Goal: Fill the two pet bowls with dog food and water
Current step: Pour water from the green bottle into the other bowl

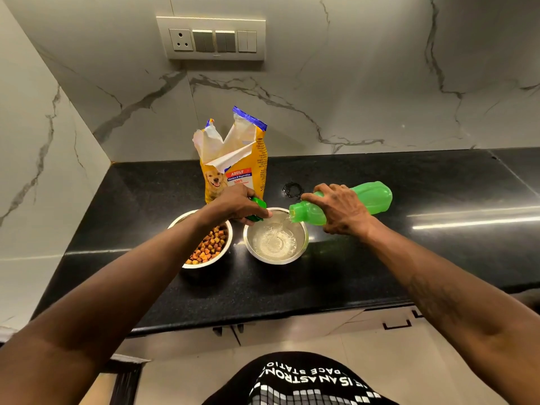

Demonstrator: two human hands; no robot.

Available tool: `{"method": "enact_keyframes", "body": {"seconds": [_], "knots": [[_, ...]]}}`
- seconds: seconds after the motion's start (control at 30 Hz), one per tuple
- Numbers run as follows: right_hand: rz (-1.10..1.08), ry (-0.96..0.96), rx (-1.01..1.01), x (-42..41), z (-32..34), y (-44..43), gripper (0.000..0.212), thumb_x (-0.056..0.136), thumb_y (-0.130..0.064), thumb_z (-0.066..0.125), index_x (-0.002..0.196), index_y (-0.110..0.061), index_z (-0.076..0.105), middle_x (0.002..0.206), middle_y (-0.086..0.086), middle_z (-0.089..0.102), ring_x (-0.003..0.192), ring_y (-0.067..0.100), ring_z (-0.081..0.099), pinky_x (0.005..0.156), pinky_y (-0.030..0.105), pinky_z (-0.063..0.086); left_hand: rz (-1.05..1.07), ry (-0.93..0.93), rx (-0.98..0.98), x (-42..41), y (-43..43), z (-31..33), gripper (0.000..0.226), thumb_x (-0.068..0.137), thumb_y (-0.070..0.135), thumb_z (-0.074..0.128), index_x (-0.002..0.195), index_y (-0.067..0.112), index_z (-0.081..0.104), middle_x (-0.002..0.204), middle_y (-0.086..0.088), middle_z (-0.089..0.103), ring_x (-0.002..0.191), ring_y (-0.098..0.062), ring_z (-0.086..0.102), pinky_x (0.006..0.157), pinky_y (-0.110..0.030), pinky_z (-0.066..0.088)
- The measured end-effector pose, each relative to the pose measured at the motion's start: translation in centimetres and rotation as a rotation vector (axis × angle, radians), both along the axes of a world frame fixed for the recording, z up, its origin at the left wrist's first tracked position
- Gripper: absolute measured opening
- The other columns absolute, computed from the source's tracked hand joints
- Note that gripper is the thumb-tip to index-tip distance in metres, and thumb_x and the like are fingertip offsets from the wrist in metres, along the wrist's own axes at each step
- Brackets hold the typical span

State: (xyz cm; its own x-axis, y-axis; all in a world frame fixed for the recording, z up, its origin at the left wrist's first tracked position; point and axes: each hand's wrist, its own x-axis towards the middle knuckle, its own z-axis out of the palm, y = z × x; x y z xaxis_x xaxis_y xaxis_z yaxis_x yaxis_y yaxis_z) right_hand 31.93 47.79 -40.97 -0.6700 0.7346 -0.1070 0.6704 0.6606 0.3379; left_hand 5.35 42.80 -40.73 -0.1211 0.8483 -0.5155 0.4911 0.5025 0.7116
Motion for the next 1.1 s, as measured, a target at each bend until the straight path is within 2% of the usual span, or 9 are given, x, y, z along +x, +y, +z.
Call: {"method": "enact_keyframes", "body": {"seconds": [0.97, 1.1], "knots": [[0.004, 0.016, 0.008, 0.03, 0.14, 0.48, 0.092, 0.071, -0.030, 0.083, 0.148, -0.038, 0.032, 0.130, 0.010, 0.055, 0.105, 0.032, 0.062, 0.087, 0.043, 0.055, -0.015, 0.002, 0.010, -0.16, 0.06, -0.48, 0.053, 0.073, 0.025, 0.092, 0.119, 0.011, 0.069, 0.113, -0.010, 0.067, 0.099, -0.025, 0.072, 0.080, -0.042, 0.066], [0.005, 0.016, 0.014, 0.01, 0.35, 0.46, 0.092, 0.071, -0.029, 0.084, 0.148, -0.036, 0.034, 0.131, 0.011, 0.055, 0.106, 0.032, 0.062, 0.087, 0.043, 0.055, -0.037, 0.037, 0.018, -0.12, 0.06, -0.39, 0.051, 0.073, 0.028, 0.092, 0.117, 0.013, 0.070, 0.112, -0.010, 0.068, 0.096, -0.024, 0.074, 0.070, -0.034, 0.066]]}}
